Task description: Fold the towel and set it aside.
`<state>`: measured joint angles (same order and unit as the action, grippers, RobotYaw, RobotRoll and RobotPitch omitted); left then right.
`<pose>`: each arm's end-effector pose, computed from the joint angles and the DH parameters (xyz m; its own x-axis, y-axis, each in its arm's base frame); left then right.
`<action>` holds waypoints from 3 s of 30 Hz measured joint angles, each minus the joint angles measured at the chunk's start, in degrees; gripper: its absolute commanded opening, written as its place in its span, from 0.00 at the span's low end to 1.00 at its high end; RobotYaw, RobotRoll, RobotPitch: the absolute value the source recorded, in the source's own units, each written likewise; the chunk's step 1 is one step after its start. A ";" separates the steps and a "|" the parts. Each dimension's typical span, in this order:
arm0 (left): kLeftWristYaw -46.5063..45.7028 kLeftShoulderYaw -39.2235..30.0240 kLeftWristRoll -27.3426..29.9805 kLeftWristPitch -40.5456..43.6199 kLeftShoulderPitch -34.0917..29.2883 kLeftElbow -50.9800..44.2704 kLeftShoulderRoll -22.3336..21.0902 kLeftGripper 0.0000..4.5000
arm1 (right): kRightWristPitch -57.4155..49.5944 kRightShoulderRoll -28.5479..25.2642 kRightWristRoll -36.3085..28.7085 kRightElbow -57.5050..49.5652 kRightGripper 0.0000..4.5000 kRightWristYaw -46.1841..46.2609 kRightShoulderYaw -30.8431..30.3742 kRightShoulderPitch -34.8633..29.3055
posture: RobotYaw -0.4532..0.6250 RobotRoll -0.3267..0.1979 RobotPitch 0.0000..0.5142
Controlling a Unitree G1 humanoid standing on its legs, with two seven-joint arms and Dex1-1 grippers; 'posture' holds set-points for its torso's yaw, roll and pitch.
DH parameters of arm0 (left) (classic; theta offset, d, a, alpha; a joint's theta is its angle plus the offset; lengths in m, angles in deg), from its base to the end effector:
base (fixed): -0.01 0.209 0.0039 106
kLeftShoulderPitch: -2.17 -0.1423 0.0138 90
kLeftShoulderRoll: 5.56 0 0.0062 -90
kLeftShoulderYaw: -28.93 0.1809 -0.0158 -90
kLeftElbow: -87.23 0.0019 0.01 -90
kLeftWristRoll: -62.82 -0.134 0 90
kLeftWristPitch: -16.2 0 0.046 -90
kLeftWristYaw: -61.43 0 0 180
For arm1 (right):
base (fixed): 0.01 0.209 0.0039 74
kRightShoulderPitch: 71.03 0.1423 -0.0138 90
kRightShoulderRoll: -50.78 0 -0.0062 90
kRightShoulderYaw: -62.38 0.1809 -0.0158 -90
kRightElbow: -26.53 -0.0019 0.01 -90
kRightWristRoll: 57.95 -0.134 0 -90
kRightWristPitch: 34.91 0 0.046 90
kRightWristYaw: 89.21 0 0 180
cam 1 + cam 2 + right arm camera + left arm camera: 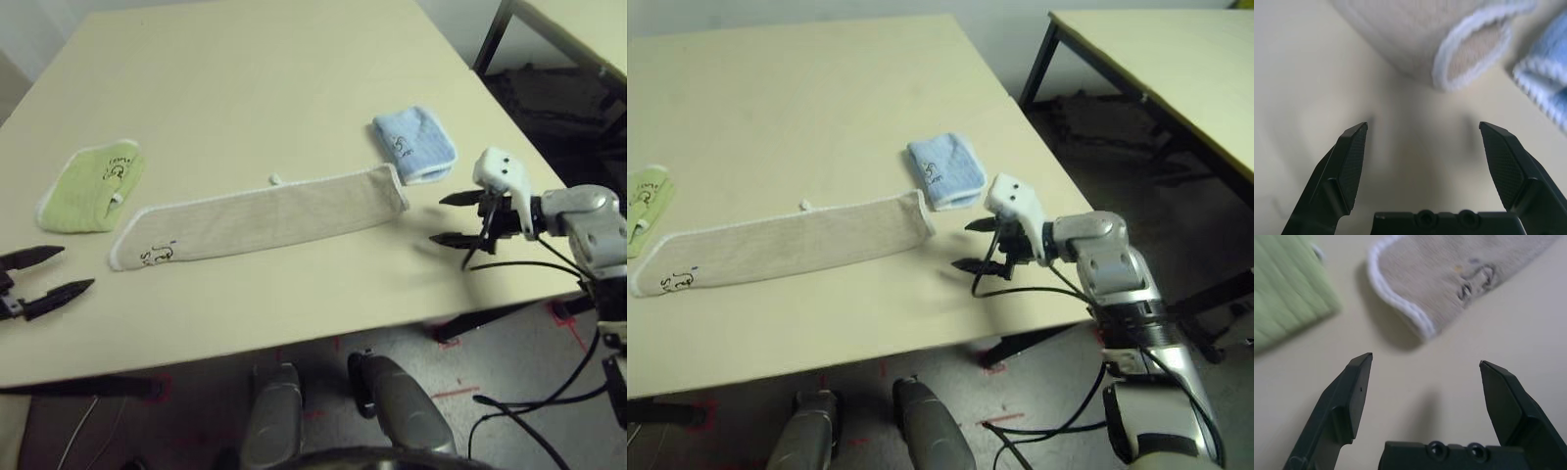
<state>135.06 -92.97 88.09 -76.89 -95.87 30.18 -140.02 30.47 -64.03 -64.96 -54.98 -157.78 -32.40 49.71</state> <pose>0.1180 0.4403 0.1597 0.8153 -0.3827 -0.4345 0.5018 0.8414 0.2006 0.2811 -0.2522 0.1724 0.4562 0.7281 -0.5117 -0.8867 0.4206 -0.1921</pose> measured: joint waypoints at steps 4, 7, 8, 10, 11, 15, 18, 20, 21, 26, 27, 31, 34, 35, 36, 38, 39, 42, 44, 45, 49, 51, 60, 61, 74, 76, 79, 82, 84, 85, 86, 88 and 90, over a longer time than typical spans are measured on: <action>-4.57 -0.92 0.32 3.49 -1.29 -6.81 3.16 1.00 | -0.38 0.58 -1.16 -1.26 1.00 2.68 0.24 -0.99 | 0.38 0.62 0.41; -6.92 -0.89 0.20 4.53 -1.17 -8.58 4.93 1.00 | -0.64 1.42 -1.60 -1.43 1.00 4.29 0.24 -1.56 | 0.37 0.62 0.41; -7.70 -0.89 0.11 4.74 -1.16 -9.02 5.33 1.00 | -0.82 1.66 -1.84 -1.46 1.00 4.85 0.24 -1.60 | 0.37 0.62 0.41; -8.90 -0.84 0.00 4.97 -0.92 -9.57 6.01 1.00 | -0.95 1.86 -2.09 -1.82 1.00 5.63 0.23 -1.71 | 0.37 0.62 0.41; -9.58 -0.77 -0.09 5.02 -0.76 -9.81 6.62 1.00 | -0.95 2.01 -2.12 -2.13 1.00 6.03 0.23 -1.84 | 0.37 0.62 0.41; -10.90 0.71 -0.95 5.04 -1.07 -10.57 8.90 1.00 | -0.98 3.56 -2.35 -2.85 0.97 7.56 0.15 -2.41 | 0.37 0.62 0.40; -11.10 1.12 -0.96 5.34 -1.66 -11.51 9.55 0.85 | -1.29 4.65 -3.23 -3.47 0.82 8.82 0.15 -2.49 | 0.37 0.62 0.40; -11.10 1.12 -0.94 5.50 -2.04 -12.00 9.55 0.71 | -1.31 4.71 -3.48 -3.75 0.66 9.28 0.15 -2.49 | 0.37 0.62 0.39; -11.08 1.12 -0.94 5.61 -2.21 -12.03 9.55 0.62 | -1.31 4.71 -3.59 -3.76 0.57 9.49 0.15 -2.50 | 0.37 0.62 0.39; -11.07 1.11 -0.89 5.85 -2.26 -12.02 9.55 0.24 | -1.27 4.71 -3.92 -3.76 0.17 9.80 0.15 -2.56 | 0.37 0.62 0.39; -11.05 1.12 -0.89 5.85 -2.24 -12.03 9.55 0.15 | -1.25 4.71 -3.94 -3.76 0.08 9.81 0.15 -2.56 | 0.37 0.62 0.39; -10.79 1.12 -0.87 5.86 -1.87 -11.95 9.54 0.00 | -0.86 4.69 -3.99 -3.75 0.00 9.79 0.14 -2.56 | 0.37 0.62 0.38; -10.57 1.11 -0.87 5.86 -1.27 -11.82 9.54 0.00 | -0.42 4.58 -3.98 -3.72 0.00 9.76 0.14 -2.56 | 0.37 0.62 0.38; -10.47 1.12 -0.87 5.86 -1.07 -11.69 9.54 0.00 | -0.34 4.48 -3.98 -3.72 0.00 9.73 0.14 -2.63 | 0.37 0.62 0.38; -10.32 1.11 -0.87 5.86 -0.96 -11.58 9.53 0.00 | -0.25 4.32 -3.98 -3.72 0.00 9.68 0.14 -2.76 | 0.37 0.62 0.38; -9.76 1.11 -0.88 5.80 -0.88 -10.94 9.42 0.00 | -0.12 3.70 -3.98 -3.71 0.00 9.45 0.14 -3.09 | 0.37 0.62 0.38; -9.40 1.11 -0.90 5.71 -0.88 -10.23 9.13 0.00 | 0.09 3.20 -3.98 -3.68 0.00 9.13 0.15 -3.31 | 0.37 0.62 0.38; -8.65 1.02 -0.92 5.06 -0.84 -8.31 7.68 0.00 | 0.76 1.64 -3.98 -3.65 0.00 8.35 0.15 -4.28 | 0.37 0.62 0.37; -8.54 0.33 -0.98 4.20 -0.93 -6.97 6.68 0.04 | 0.89 0.64 -4.18 -3.65 0.00 7.52 0.17 -5.21 | 0.37 0.62 0.38; -8.52 0.11 -1.01 3.76 -1.07 -6.31 6.21 0.10 | 0.88 0.14 -4.39 -3.66 0.00 7.15 0.18 -5.59 | 0.37 0.62 0.38; -8.41 -0.89 -1.05 2.54 -1.66 -4.84 5.46 0.37 | 0.67 -1.17 -5.25 -4.00 0.00 6.02 0.55 -7.01 | 0.38 0.62 0.38; -8.23 -0.91 -1.03 2.29 -2.25 -4.85 5.49 0.53 | 0.59 -1.67 -5.56 -4.23 0.00 5.58 0.58 -7.67 | 0.38 0.62 0.38; -7.46 1.76 -0.91 2.56 0.16 -6.42 8.79 1.00 | 1.55 -0.74 -5.47 -3.99 0.40 6.49 0.37 -7.07 | 0.38 0.62 0.37; -7.47 2.18 -0.97 2.55 1.08 -6.12 8.90 1.00 | 1.57 -0.71 -5.45 -3.95 0.47 6.63 0.28 -6.98 | 0.38 0.62 0.37; -7.43 8.81 -3.70 -0.75 14.11 3.96 11.10 0.96 | 1.93 -0.42 -5.29 -3.86 1.00 7.75 -0.16 -6.73 | 0.36 0.62 0.36; -7.17 9.25 -3.72 -1.25 14.55 4.60 11.10 0.86 | 1.89 -0.42 -5.31 -3.89 1.00 7.87 -0.16 -6.83 | 0.35 0.62 0.35; -6.59 9.51 -3.73 -1.65 15.12 5.54 11.08 0.63 | 1.79 -0.30 -5.36 -4.00 1.00 8.43 -0.16 -6.85 | 0.35 0.62 0.36; -5.92 9.53 -3.71 -1.99 15.20 6.20 10.80 0.39 | 1.77 0.13 -5.41 -4.04 1.00 8.78 -0.16 -7.05 | 0.35 0.62 0.36; -5.26 9.53 -3.71 -2.10 15.05 6.75 10.09 0.24 | 1.76 0.25 -5.47 -4.05 1.00 8.80 -0.17 -7.27 | 0.35 0.62 0.36; -4.91 9.52 -3.70 -2.14 14.80 7.03 9.65 0.16 | 1.76 0.26 -5.51 -4.04 1.00 8.81 -0.17 -7.31 | 0.35 0.62 0.36; -4.49 9.47 -3.64 -2.27 14.33 7.17 9.17 0.08 | 1.76 0.27 -5.55 -4.05 1.00 8.81 -0.17 -7.39 | 0.35 0.62 0.36; -3.69 9.23 -3.49 -2.59 13.46 7.53 8.27 0.00 | 1.69 0.27 -5.62 -4.09 1.00 8.79 -0.17 -7.79 | 0.35 0.62 0.35; -2.97 9.16 -3.49 -3.02 12.64 7.85 7.30 0.00 | 1.50 0.28 -5.64 -4.11 1.00 8.77 -0.19 -8.26 | 0.36 0.62 0.35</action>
<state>132.09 -83.81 84.60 -79.91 -83.23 38.03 -132.71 31.97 -63.76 -70.60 -59.09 -149.01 -32.59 41.45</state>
